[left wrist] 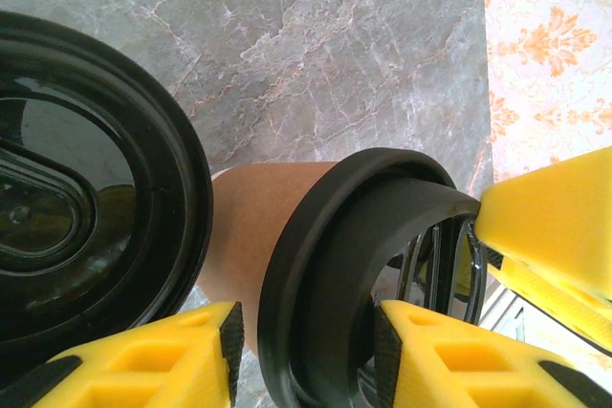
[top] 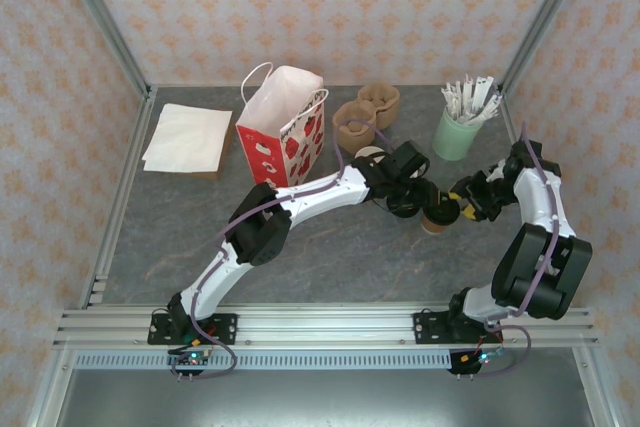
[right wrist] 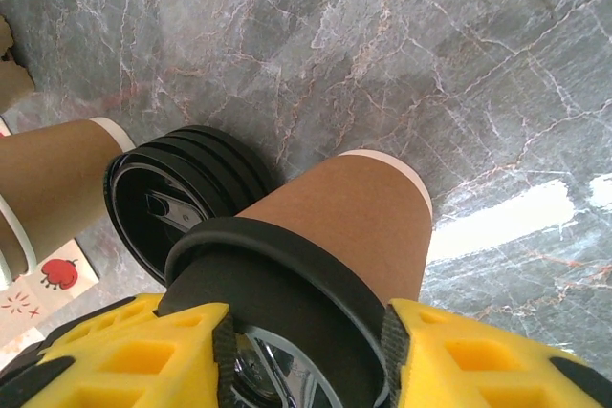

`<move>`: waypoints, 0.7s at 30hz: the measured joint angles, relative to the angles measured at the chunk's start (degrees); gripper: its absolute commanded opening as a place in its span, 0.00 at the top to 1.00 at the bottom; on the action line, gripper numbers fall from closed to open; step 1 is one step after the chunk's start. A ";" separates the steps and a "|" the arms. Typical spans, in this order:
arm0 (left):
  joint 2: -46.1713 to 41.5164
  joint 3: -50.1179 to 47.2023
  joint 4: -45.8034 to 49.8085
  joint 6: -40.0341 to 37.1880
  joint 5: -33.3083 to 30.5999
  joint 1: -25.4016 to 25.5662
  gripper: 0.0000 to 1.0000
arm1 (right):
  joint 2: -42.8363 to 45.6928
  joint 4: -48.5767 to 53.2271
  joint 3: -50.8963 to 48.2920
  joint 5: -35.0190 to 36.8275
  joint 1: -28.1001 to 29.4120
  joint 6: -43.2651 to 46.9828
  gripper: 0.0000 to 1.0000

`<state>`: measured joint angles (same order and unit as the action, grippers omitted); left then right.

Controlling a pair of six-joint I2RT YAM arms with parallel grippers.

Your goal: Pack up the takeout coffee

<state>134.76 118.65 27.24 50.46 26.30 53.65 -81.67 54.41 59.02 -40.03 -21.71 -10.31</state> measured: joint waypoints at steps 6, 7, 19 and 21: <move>0.22 1.40 2.67 -0.66 -0.17 0.11 0.53 | 2.82 0.28 0.11 2.19 0.72 -0.70 0.46; 0.22 1.46 2.97 -0.68 -0.17 0.22 0.52 | 3.65 0.61 0.42 2.78 0.72 -0.83 0.46; 2.23 9.42 8.83 -1.05 -1.51 0.37 0.40 | 9.07 2.10 4.35 5.79 0.72 -1.27 0.44; 2.36 10.99 9.57 -1.11 -1.86 0.35 0.39 | 9.09 2.23 4.35 5.77 0.72 -1.27 0.44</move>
<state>137.12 129.64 36.82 49.34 24.45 54.00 -72.58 56.64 63.37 -34.26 -20.99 -11.57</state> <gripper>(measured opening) 0.603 0.558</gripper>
